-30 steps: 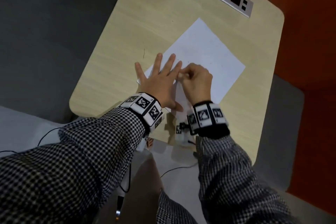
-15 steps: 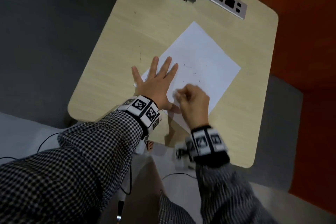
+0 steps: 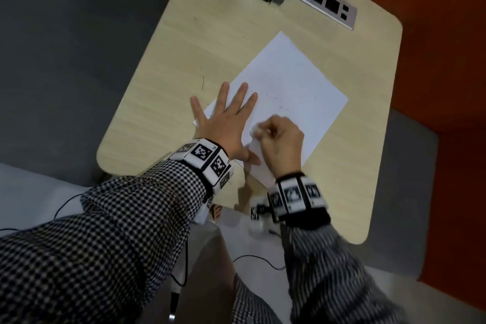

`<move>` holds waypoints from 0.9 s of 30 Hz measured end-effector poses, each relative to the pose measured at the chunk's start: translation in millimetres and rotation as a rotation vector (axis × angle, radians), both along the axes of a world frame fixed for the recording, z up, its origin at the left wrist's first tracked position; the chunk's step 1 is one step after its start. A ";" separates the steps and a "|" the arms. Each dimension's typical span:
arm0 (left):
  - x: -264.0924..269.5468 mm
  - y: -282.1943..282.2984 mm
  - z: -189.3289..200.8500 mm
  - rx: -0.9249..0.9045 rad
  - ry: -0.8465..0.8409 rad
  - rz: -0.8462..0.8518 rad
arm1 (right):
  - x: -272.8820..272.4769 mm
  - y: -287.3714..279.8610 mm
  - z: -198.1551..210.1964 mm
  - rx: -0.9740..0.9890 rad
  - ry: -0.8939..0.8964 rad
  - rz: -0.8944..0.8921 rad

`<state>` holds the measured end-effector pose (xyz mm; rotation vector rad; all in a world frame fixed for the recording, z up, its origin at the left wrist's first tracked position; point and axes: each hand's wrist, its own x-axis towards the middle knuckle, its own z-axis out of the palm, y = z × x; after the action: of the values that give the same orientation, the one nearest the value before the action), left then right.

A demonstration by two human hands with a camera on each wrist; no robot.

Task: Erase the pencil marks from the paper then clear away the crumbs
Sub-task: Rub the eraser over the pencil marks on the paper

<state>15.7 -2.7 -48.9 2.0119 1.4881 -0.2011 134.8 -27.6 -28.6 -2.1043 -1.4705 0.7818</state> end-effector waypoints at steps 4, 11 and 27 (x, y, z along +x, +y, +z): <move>-0.7 0.2 0.6 0.003 -0.014 0.002 | 0.2 25.7 -0.5 0.007 0.013 0.008; 0.3 0.0 2.7 -0.019 -0.007 0.003 | 1.0 -9.7 0.6 0.024 0.010 -0.014; -0.4 0.5 4.8 -0.015 -0.017 0.006 | -4.6 26.5 3.7 -0.005 0.018 0.048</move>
<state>15.3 -2.2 -44.0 1.9923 1.4782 -0.1919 130.3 -1.2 -25.0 -2.0670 -1.5161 0.8215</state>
